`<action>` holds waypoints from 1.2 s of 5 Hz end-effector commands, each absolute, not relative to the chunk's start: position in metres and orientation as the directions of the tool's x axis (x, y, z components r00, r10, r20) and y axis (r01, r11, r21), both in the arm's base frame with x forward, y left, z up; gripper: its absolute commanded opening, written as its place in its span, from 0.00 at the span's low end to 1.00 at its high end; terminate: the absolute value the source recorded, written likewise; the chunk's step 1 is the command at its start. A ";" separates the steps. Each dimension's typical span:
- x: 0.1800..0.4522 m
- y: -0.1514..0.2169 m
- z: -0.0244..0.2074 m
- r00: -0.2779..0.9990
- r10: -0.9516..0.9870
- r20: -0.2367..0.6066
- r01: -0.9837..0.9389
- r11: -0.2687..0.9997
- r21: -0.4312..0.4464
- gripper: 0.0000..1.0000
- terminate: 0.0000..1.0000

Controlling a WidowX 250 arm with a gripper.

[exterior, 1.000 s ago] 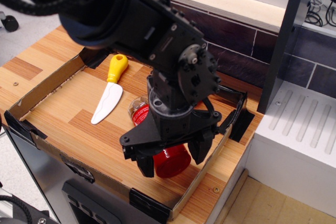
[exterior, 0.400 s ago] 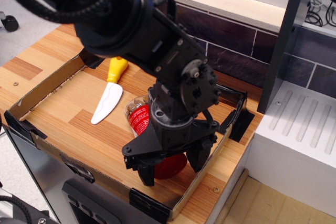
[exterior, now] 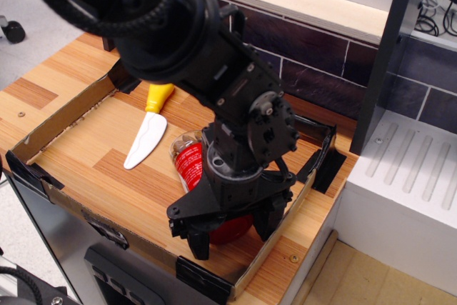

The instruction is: Upright basil bottle

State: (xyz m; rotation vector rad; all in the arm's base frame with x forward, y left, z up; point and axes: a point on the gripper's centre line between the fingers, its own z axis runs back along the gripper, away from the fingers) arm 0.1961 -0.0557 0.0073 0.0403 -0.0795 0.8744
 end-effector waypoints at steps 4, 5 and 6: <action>0.215 -0.043 0.084 0.633 0.772 0.064 -0.773 0.635 -0.014 0.00 0.00; 0.215 -0.039 0.099 0.630 0.777 -0.004 -0.777 0.629 -0.031 0.00 0.00; 0.216 -0.034 0.105 0.625 0.779 -0.048 -0.781 0.623 -0.045 0.00 0.00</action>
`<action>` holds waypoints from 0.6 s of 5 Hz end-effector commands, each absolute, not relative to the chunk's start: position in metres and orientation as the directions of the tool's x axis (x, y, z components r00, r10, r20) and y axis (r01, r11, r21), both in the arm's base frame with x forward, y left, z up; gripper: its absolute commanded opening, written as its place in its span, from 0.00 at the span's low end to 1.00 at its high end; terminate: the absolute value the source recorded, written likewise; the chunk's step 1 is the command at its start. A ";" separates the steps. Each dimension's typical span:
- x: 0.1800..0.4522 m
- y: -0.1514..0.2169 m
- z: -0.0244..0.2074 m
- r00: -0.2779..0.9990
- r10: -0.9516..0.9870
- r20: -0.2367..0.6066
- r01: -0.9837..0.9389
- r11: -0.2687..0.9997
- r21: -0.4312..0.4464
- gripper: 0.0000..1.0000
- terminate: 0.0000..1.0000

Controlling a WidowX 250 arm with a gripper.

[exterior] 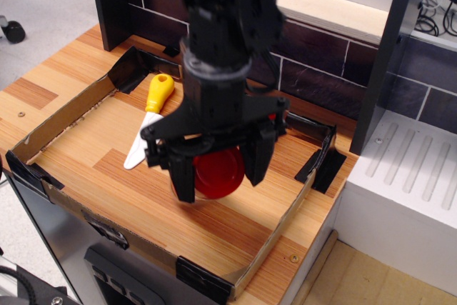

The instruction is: Upright basil bottle

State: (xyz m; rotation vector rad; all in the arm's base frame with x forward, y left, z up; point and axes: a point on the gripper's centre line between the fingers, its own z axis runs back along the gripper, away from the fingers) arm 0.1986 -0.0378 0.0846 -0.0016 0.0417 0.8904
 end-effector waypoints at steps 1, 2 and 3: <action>0.219 -0.027 0.103 0.615 0.776 -0.141 -0.788 0.614 -0.057 0.00 0.00; 0.223 -0.022 0.093 0.583 0.784 -0.212 -0.808 0.587 -0.052 1.00 0.00; 0.223 -0.020 0.095 0.589 0.776 -0.226 -0.805 0.589 -0.073 1.00 0.00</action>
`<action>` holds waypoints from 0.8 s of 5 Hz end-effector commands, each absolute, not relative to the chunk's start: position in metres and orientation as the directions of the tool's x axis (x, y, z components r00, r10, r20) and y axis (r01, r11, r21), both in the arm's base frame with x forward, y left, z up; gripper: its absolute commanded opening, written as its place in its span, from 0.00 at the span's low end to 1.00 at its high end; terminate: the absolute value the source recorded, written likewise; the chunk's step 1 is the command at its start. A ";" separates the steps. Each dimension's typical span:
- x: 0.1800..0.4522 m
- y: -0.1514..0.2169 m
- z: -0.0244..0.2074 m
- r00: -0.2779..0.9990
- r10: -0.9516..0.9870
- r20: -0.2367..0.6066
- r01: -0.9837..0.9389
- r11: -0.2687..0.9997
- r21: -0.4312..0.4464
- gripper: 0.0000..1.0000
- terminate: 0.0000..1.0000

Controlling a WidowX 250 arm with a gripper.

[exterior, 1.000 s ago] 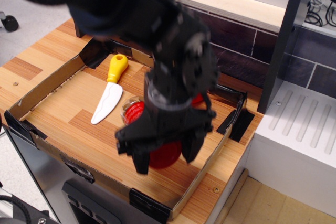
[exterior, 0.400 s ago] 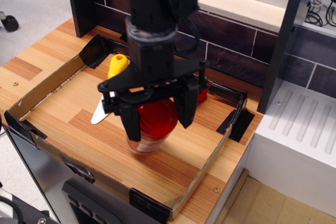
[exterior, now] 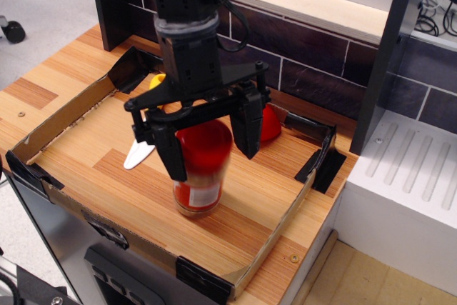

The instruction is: Upright basil bottle

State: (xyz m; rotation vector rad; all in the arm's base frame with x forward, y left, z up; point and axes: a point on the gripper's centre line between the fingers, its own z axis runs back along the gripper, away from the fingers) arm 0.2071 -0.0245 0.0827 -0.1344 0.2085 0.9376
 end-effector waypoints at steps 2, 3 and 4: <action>0.232 -0.005 0.144 0.578 0.812 -0.077 -0.812 0.564 -0.150 1.00 0.00; 0.238 0.001 0.171 0.544 0.839 0.014 -0.823 0.537 -0.186 1.00 0.00; 0.251 0.003 0.183 0.500 0.850 0.165 -0.843 0.521 -0.133 1.00 0.00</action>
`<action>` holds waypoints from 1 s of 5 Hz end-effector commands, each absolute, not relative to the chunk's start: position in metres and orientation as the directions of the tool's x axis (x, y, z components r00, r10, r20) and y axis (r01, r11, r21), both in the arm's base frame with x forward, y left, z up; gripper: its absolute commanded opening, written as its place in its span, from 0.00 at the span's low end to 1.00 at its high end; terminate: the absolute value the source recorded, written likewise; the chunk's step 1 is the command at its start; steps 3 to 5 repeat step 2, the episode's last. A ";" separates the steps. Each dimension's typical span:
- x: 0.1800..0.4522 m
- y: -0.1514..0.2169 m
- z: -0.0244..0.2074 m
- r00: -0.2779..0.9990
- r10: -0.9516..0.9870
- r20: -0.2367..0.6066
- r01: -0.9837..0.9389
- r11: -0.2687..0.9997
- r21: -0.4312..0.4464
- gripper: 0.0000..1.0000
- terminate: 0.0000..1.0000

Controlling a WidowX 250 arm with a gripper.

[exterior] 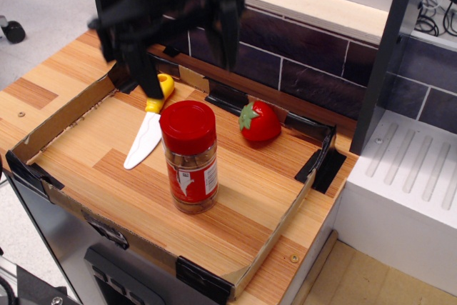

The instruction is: Upright basil bottle

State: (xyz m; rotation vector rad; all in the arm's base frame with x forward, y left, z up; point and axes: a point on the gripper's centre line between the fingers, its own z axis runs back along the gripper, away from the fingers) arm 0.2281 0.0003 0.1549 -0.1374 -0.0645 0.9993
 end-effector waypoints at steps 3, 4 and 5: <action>0.251 0.003 0.183 0.500 0.850 0.165 -0.843 0.521 -0.133 1.00 1.00; 0.251 0.003 0.183 0.500 0.850 0.165 -0.843 0.521 -0.133 1.00 1.00; 0.251 0.003 0.183 0.500 0.850 0.165 -0.843 0.521 -0.133 1.00 1.00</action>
